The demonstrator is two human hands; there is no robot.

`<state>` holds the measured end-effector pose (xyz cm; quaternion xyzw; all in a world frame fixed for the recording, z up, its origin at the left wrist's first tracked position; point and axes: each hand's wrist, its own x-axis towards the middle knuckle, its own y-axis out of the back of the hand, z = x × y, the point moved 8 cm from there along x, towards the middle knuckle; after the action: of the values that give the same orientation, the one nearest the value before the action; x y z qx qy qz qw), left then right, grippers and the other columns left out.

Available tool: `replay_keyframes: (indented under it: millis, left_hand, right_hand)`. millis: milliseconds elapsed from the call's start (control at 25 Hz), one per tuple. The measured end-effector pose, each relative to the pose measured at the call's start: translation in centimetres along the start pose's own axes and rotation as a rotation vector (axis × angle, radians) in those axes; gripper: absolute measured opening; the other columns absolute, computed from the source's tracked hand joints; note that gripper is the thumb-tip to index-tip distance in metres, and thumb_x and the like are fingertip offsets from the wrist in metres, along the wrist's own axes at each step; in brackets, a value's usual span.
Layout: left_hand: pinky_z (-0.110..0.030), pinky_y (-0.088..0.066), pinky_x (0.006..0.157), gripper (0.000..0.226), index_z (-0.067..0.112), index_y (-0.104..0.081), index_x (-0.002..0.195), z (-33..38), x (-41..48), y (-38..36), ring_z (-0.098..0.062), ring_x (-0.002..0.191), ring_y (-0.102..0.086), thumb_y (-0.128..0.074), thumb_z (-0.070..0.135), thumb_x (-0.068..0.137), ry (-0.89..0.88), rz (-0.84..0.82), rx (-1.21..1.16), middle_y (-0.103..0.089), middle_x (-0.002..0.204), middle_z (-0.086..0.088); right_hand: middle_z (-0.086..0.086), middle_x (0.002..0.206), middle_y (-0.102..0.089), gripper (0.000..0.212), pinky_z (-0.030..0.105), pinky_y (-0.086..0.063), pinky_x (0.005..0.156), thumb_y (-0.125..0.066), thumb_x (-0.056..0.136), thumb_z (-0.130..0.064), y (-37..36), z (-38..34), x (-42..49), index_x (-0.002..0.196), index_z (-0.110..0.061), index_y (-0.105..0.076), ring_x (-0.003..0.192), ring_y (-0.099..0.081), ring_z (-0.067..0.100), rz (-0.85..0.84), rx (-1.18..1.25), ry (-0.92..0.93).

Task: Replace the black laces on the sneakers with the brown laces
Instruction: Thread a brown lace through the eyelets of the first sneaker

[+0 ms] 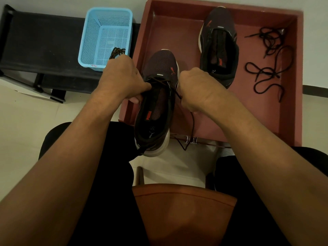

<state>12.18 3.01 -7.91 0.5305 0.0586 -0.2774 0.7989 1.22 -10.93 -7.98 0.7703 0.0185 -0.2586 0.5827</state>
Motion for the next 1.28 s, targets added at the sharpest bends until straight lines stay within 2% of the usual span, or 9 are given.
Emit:
replay_keyframes:
  millis: [120, 240, 400, 520, 560, 800, 960, 1120, 1280]
  left_hand:
    - [-0.018, -0.057, 0.063, 0.019, 0.006, -0.076, 0.087, 0.1, 0.1, -0.2, -0.006, 0.051, -0.070, -0.080, 0.024, 0.089, -0.017, -0.006, -0.009, -0.075, 0.067, -0.009]
    - [-0.013, -0.054, 0.056, 0.016, 0.008, -0.076, 0.083, 0.2, 0.1, 0.0, -0.003, 0.047, -0.068, -0.080, 0.023, 0.089, -0.051, 0.024, -0.017, -0.073, 0.063, -0.005]
    - [-0.006, -0.047, 0.047, 0.015, 0.009, -0.075, 0.081, 0.6, 0.1, 0.0, -0.001, 0.042, -0.065, -0.079, 0.021, 0.088, -0.085, 0.060, -0.061, -0.071, 0.061, -0.002]
    - [-0.019, -0.059, 0.063, 0.018, 0.013, -0.073, 0.078, 1.1, 0.4, 0.0, -0.011, 0.051, -0.071, -0.079, 0.027, 0.086, -0.124, 0.099, -0.042, -0.071, 0.063, 0.001]
    - [-0.022, -0.060, 0.066, 0.019, 0.014, -0.073, 0.077, 1.1, 0.4, 0.1, -0.013, 0.053, -0.071, -0.079, 0.029, 0.086, -0.132, 0.107, -0.035, -0.070, 0.064, 0.002]
    - [-0.010, -0.049, 0.049, 0.028, 0.016, -0.071, 0.079, 1.1, 0.4, -0.1, -0.011, 0.046, -0.070, -0.080, 0.041, 0.089, -0.123, 0.078, -0.047, -0.073, 0.065, 0.000]
    - [-0.029, -0.062, 0.055, 0.036, 0.010, -0.072, 0.083, 0.9, 0.4, -0.1, -0.017, 0.052, -0.073, -0.073, 0.043, 0.096, -0.102, 0.042, -0.161, -0.075, 0.066, -0.007]
    - [-0.019, -0.054, 0.041, 0.031, 0.013, -0.068, 0.081, 1.4, 0.1, 0.5, -0.007, 0.043, -0.066, -0.065, 0.035, 0.103, -0.120, 0.091, -0.173, -0.072, 0.065, -0.004]
    - [-0.021, -0.051, 0.042, 0.025, 0.013, -0.071, 0.089, 1.9, 0.1, 1.3, -0.007, 0.045, -0.066, -0.067, 0.034, 0.101, -0.186, 0.158, -0.194, -0.071, 0.065, -0.003]
  right_hand:
    - [0.009, 0.096, -0.049, 0.026, 0.031, -0.041, 0.066, -0.073, 0.093, -0.008, -0.2, 0.2, -0.1, 0.117, -0.007, -0.061, 0.070, -0.047, 0.020, -0.004, 0.018, 0.008]
    - [0.006, 0.087, -0.057, 0.019, 0.026, -0.042, 0.049, -0.077, 0.091, -0.013, 0.0, 0.6, 0.1, 0.086, -0.014, -0.058, 0.060, -0.053, 0.016, 0.011, 0.053, 0.005]
    - [0.009, 0.078, -0.074, 0.008, 0.030, -0.062, 0.055, -0.073, 0.092, -0.013, 1.0, 1.6, 0.6, 0.091, -0.012, -0.066, 0.049, -0.070, 0.018, 0.042, 0.181, -0.031]
    - [0.001, 0.055, -0.070, 0.006, 0.024, -0.057, 0.049, -0.066, 0.095, -0.013, 1.3, 1.8, 0.5, 0.089, -0.013, -0.066, 0.039, -0.066, 0.011, 0.034, 0.244, -0.033]
    - [0.001, 0.054, -0.070, 0.006, 0.024, -0.057, 0.049, -0.066, 0.095, -0.014, 1.5, 1.7, 0.4, 0.089, -0.013, -0.066, 0.038, -0.066, 0.010, 0.038, 0.259, -0.034]
    - [-0.001, 0.054, -0.069, 0.012, 0.027, -0.062, 0.058, -0.067, 0.095, -0.019, 2.6, 1.7, 0.3, 0.085, -0.012, -0.069, 0.038, -0.064, 0.007, 0.103, 0.269, -0.004]
    - [-0.001, 0.057, -0.070, 0.013, 0.029, -0.063, 0.062, -0.068, 0.094, -0.023, 3.0, 1.8, 0.4, 0.085, -0.014, -0.070, 0.038, -0.064, 0.008, 0.139, 0.282, -0.001]
    - [0.001, 0.066, -0.071, 0.015, 0.035, -0.064, 0.070, -0.070, 0.090, -0.030, 3.1, 2.1, 0.7, 0.086, -0.015, -0.071, 0.053, -0.067, 0.014, 0.176, 0.287, -0.005]
    - [-0.005, 0.058, -0.070, 0.024, 0.015, -0.048, 0.053, -0.066, 0.096, -0.031, 3.4, 2.1, 0.5, 0.078, -0.018, -0.074, 0.046, -0.063, 0.000, 0.138, 0.366, 0.003]
